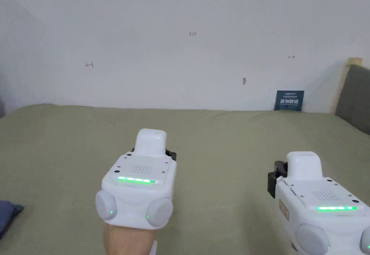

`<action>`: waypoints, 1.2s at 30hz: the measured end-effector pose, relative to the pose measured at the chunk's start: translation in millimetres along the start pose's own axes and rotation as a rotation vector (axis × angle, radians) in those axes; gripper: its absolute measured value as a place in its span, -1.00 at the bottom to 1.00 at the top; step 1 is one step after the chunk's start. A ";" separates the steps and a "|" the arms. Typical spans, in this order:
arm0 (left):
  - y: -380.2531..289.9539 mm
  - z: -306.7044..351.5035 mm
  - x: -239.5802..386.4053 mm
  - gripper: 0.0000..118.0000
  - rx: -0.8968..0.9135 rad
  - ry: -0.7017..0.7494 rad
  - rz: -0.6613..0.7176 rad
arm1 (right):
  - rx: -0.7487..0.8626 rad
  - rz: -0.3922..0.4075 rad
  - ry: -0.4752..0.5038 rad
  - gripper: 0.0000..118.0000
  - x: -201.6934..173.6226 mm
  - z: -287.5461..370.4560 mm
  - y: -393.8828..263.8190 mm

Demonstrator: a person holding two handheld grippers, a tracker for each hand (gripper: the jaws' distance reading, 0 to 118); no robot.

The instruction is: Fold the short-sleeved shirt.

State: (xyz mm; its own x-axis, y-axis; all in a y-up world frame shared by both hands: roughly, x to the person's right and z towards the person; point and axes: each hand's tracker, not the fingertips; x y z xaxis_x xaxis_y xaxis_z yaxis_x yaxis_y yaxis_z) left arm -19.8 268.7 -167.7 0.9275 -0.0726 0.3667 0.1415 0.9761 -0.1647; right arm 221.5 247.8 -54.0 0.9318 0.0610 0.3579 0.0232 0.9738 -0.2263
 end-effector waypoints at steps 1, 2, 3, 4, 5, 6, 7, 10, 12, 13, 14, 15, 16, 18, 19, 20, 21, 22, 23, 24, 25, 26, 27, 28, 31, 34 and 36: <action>1.0 2.5 -2.7 -0.99 0.006 0.008 0.002 | 0.004 -0.008 -0.001 -1.00 -0.2 1.1 1.1; 1.1 4.4 -5.4 -0.99 0.010 0.011 0.005 | 0.013 -0.019 0.000 -1.00 -0.6 1.9 1.9; 1.1 6.1 -7.6 -0.99 0.012 0.020 0.007 | 0.016 -0.024 -0.003 -1.00 -2.5 2.2 3.1; 0.8 5.0 -10.5 -0.99 0.014 0.024 0.008 | 0.018 -0.030 -0.002 -1.00 -3.8 2.6 4.6; 0.2 5.8 -12.0 -0.99 0.015 0.028 0.004 | 0.024 -0.033 0.000 -1.00 -4.8 2.9 5.5; 0.0 7.2 -13.6 -0.99 0.014 0.033 0.001 | 0.027 -0.032 0.001 -1.00 -6.8 2.8 6.8; 0.2 8.1 -15.5 -0.99 0.011 0.041 0.002 | 0.031 -0.029 0.005 -1.00 -8.9 2.6 8.0; -0.5 10.9 -19.9 -0.99 0.013 0.043 0.023 | 0.039 -0.020 0.011 -1.00 -14.5 2.1 9.8; -0.1 10.5 -21.9 -0.99 0.014 0.038 0.021 | 0.042 -0.016 0.012 -1.00 -17.9 1.7 10.7; 0.3 10.8 -21.7 -0.99 0.014 0.032 0.016 | 0.045 -0.011 0.016 -1.00 -19.1 1.7 11.2; 1.0 10.9 -21.6 -0.97 0.008 0.025 0.010 | 0.049 -0.009 0.018 -1.00 -20.3 1.8 11.5; 1.8 10.7 -21.2 -0.91 0.002 0.028 0.007 | 0.053 -0.005 0.017 -0.97 -20.6 1.7 11.8; 2.0 10.7 -21.7 -0.67 0.003 0.036 0.001 | 0.061 -0.006 0.014 -0.75 -21.2 2.4 12.5; 2.5 11.8 -21.0 0.35 0.019 0.061 -0.011 | 0.080 -0.024 -0.003 0.35 -22.1 5.5 14.4; 2.6 11.3 -21.9 1.00 0.022 0.074 -0.008 | 0.079 -0.034 0.005 1.00 -20.3 6.6 16.2; 3.0 7.8 -23.7 1.00 0.011 0.076 0.002 | 0.064 -0.041 0.013 1.00 -20.0 5.1 18.4; 2.3 8.3 -25.4 1.00 -0.008 0.079 0.030 | 0.061 -0.049 0.013 0.97 -19.0 8.7 13.5; -0.6 15.9 -27.2 1.00 0.019 0.063 0.041 | 0.113 -0.050 0.003 0.94 -19.7 13.0 10.4; -1.7 17.9 -28.7 1.00 0.011 0.063 0.038 | 0.099 -0.043 0.001 1.00 -20.3 13.3 12.8; -3.3 14.9 -29.9 1.00 0.014 0.068 0.031 | 0.098 -0.046 0.015 1.00 -19.5 14.8 9.3; -5.7 17.2 -30.7 1.00 0.020 0.074 0.025 | 0.106 -0.044 0.012 1.00 -19.1 15.7 5.9; -7.2 19.2 -32.2 1.00 0.022 0.072 0.023 | 0.111 -0.042 0.011 1.00 -19.4 16.2 3.2; -8.4 21.3 -33.5 1.00 0.025 0.070 0.022 | 0.116 -0.033 0.009 1.00 -23.6 15.3 23.2; -0.5 13.4 -32.3 1.00 0.024 0.070 0.023 | 0.121 -0.025 0.006 1.00 -24.8 15.4 24.0; 2.1 14.5 -36.8 1.00 0.027 0.061 0.049 | 0.118 -0.014 0.006 1.00 -27.5 15.3 24.9; 9.6 8.7 -39.5 1.00 -0.014 0.053 0.085 | 0.110 -0.009 0.005 1.00 -28.1 16.2 23.0; 14.8 7.0 -38.2 1.00 -0.066 0.058 0.074 | 0.099 -0.010 0.007 1.00 -28.7 14.8 23.6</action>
State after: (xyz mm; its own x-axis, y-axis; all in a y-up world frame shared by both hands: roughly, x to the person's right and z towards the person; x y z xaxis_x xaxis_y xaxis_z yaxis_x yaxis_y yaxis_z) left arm -55.5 287.4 -177.8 0.9544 -0.0144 0.2980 0.0927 0.9637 -0.2505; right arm 189.9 272.3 -56.3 0.9343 0.0497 0.3530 -0.0030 0.9913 -0.1317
